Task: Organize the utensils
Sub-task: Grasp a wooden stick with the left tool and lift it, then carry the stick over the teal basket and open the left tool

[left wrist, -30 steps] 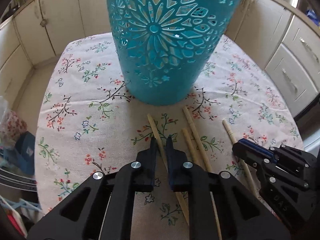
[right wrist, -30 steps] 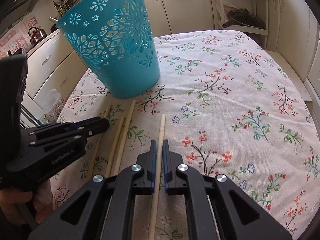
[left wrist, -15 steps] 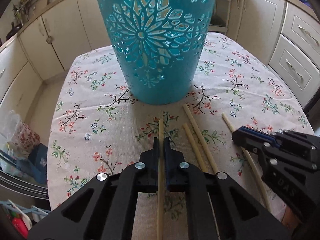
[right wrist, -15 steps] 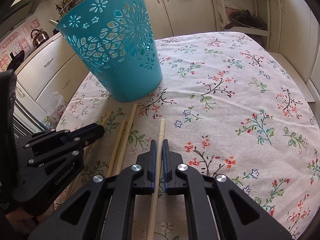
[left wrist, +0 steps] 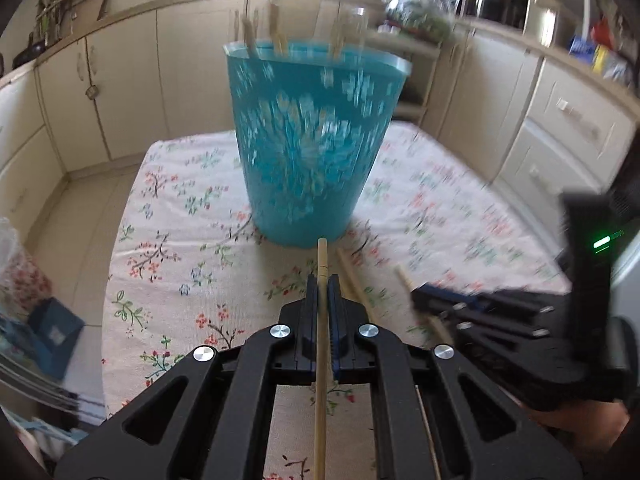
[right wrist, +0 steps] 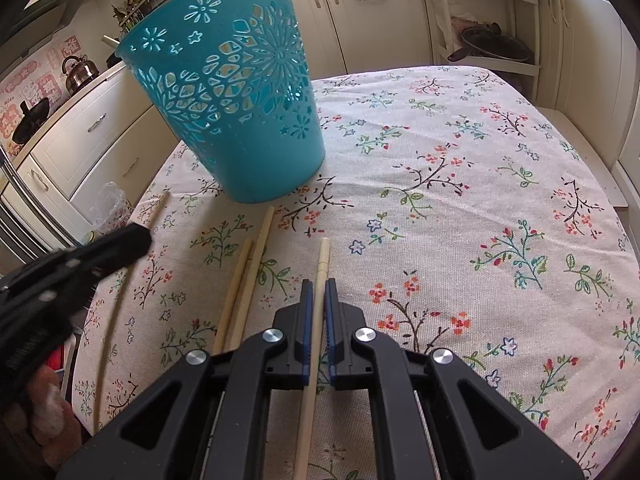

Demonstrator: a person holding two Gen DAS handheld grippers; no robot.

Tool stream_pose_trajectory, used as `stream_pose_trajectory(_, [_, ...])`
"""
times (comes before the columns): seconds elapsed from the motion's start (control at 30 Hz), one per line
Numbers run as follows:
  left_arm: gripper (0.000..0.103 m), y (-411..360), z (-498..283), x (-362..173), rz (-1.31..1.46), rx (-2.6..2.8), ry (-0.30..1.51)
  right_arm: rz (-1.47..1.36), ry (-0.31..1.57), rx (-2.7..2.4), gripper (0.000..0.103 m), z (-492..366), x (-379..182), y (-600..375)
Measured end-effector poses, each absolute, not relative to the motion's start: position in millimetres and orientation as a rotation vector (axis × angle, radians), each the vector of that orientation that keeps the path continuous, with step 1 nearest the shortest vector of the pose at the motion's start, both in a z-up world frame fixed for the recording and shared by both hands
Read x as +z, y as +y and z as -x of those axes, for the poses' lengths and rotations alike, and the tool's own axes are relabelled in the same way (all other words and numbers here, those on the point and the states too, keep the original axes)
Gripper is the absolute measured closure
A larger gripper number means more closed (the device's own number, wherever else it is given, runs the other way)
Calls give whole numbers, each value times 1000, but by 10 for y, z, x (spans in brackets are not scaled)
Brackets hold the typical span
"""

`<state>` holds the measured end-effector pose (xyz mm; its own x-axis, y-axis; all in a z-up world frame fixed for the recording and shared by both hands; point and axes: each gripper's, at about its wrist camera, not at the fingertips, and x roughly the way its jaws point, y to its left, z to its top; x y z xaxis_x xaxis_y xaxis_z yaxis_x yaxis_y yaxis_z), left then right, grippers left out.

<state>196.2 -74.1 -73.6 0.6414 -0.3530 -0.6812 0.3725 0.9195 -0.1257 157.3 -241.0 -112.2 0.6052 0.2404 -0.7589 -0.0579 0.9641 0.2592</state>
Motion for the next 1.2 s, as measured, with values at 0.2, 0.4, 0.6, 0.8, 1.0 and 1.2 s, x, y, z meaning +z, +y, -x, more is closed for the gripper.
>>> stream_pose_trajectory(0.2, [98, -511, -1893, -454, 76, -446, 692, -218, 906, 174, 96, -1575, -1122, -2410])
stream_pose_trajectory(0.4, [98, -408, -1891, -164, 148, -463, 622, -215, 906, 173, 96, -1575, -1122, -2408])
stream_pose_trajectory(0.6, [98, -391, -1981, 313, 208, -487, 505, -216, 905, 173, 96, -1573, -1121, -2414])
stream_pose_trajectory(0.8, [98, -433, -2314, 734, 265, -472, 388, -223, 905, 176, 96, -1572, -1120, -2421])
stream_pose_trajectory(1.0, [98, -497, -2668, 1041, 316, -448, 303, -234, 905, 179, 96, -1574, -1128, -2432])
stream_pose_trajectory(1.2, [98, -637, -3143, 1081, 338, -388, 265, -253, 906, 185, 96, -1582, -1137, -2465])
